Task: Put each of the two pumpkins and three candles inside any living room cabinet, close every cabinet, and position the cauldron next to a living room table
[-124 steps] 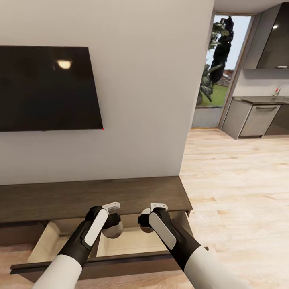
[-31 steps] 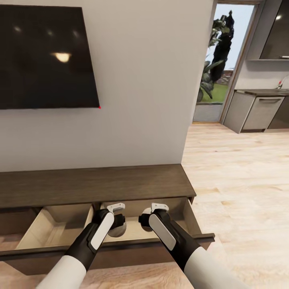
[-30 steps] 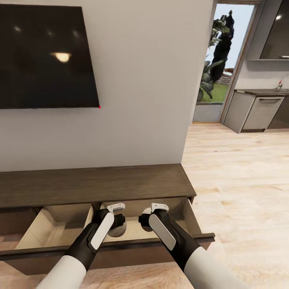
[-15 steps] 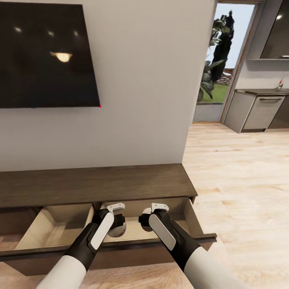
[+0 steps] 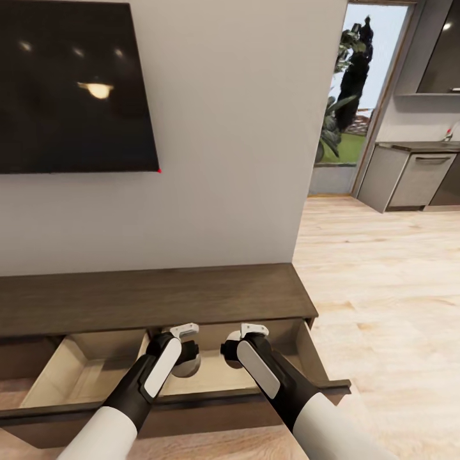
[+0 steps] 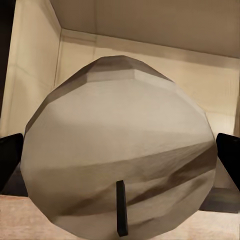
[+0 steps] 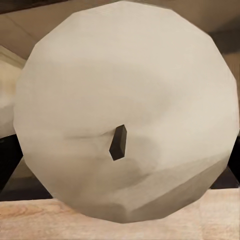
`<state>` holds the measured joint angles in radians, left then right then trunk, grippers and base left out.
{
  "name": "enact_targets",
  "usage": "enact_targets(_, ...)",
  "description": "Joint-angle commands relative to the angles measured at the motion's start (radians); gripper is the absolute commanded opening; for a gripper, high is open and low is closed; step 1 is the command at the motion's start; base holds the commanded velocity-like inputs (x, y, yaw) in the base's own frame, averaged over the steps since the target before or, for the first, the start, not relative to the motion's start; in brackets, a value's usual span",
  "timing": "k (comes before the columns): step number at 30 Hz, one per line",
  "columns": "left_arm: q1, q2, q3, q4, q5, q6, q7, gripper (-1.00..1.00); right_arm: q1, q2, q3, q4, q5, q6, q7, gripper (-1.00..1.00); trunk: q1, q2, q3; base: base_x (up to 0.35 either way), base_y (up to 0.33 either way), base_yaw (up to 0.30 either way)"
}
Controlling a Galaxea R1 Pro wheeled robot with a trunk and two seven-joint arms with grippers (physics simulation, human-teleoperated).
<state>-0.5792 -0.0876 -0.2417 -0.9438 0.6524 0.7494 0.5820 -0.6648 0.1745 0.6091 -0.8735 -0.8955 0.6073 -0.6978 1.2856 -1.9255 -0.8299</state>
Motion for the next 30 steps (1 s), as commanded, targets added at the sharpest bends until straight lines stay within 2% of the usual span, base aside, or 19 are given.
enact_targets(1,-0.001,0.001,-0.002,-0.001,0.01,0.001,0.01,-1.0,-0.001,0.0,0.001,-0.001,-0.006,0.002,-0.008,-1.0,0.0,0.0,-0.001,0.113,-0.034,0.0)
enact_targets(11,-0.001,0.001,-0.002,-0.008,0.008,0.001,0.017,-1.0,-0.001,0.0,0.001,-0.001,-0.006,0.002,-0.008,-1.0,0.0,0.0,-0.001,0.076,-0.039,0.0)
enact_targets(30,-0.001,-0.001,-0.002,-0.01,0.01,0.001,0.02,-1.0,-0.001,0.0,0.001,-0.001,-0.006,0.002,-0.008,-1.0,0.073,-0.133,-0.06,0.001,0.0,0.0)
